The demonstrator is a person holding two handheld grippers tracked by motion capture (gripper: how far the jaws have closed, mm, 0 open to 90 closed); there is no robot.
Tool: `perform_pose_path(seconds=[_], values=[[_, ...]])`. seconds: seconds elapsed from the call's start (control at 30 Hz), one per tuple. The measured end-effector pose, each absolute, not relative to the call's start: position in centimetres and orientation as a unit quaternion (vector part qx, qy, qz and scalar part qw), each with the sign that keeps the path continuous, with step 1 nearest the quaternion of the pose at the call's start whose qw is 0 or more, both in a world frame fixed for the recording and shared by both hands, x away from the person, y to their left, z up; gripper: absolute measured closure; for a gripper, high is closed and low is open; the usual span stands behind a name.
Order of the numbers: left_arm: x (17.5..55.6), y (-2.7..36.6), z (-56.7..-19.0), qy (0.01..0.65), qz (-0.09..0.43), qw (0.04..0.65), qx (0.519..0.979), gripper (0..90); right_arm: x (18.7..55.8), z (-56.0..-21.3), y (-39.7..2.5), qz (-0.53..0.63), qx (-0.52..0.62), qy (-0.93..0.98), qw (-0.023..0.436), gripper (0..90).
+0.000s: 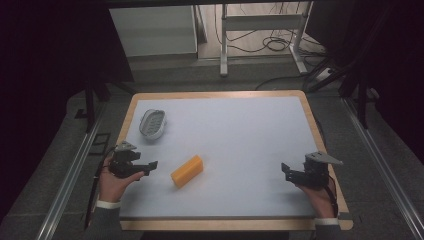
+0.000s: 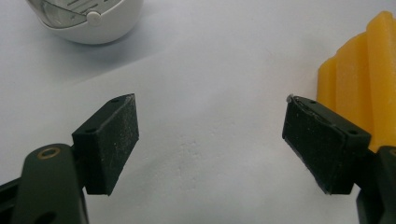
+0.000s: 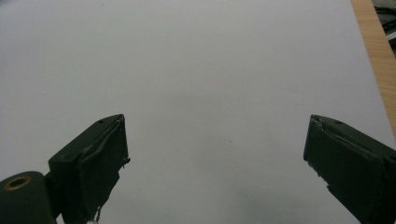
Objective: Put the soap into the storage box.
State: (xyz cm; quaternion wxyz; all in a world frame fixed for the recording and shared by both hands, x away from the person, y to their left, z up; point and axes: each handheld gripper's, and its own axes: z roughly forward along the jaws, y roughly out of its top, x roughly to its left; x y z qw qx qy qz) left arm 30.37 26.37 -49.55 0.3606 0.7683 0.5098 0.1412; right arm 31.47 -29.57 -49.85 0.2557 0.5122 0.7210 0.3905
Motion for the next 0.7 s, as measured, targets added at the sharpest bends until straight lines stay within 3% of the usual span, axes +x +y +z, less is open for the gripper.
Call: perform_pose_path(seconds=[0.7], values=[[30.8, 25.8, -46.5, 0.502, 0.121, 0.35, 0.781, 20.4, 31.0, -49.9, -30.6, 0.375, 0.519, 0.721, 0.265, 7.2]])
